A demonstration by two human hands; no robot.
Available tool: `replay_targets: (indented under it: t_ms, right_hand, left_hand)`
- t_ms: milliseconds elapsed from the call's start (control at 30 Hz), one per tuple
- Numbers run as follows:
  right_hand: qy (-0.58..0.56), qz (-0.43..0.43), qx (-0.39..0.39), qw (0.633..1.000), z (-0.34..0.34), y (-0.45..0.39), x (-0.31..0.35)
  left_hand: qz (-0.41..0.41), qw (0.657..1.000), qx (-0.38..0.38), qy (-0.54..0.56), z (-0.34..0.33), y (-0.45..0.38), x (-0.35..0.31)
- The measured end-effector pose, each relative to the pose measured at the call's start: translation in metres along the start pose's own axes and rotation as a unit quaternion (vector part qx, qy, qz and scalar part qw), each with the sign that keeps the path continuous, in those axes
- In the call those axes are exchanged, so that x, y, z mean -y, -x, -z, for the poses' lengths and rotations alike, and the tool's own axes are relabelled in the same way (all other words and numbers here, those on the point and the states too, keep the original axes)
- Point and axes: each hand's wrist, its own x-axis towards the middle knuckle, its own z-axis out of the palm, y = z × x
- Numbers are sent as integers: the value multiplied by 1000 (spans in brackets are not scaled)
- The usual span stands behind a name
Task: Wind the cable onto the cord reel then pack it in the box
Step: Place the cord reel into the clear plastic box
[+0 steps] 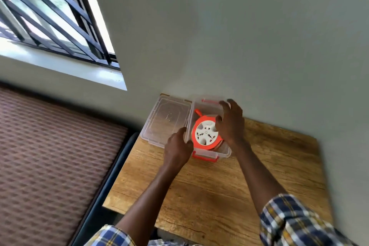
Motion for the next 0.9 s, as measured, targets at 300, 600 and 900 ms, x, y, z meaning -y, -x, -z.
replay_targets:
  t_ms: [300, 600, 900]
  right_hand:
    - [73, 5, 138, 988, 0, -40, -45]
    - [12, -171, -58, 984, 39, 48, -138]
    - [-150, -366, -133, 909, 67, 144, -166]
  left_hand:
    - [47, 996, 30, 75, -6, -13, -6]
    - [-3, 1000, -26, 6, -47, -8, -56]
    - [-36, 996, -19, 76, -88, -5, -71]
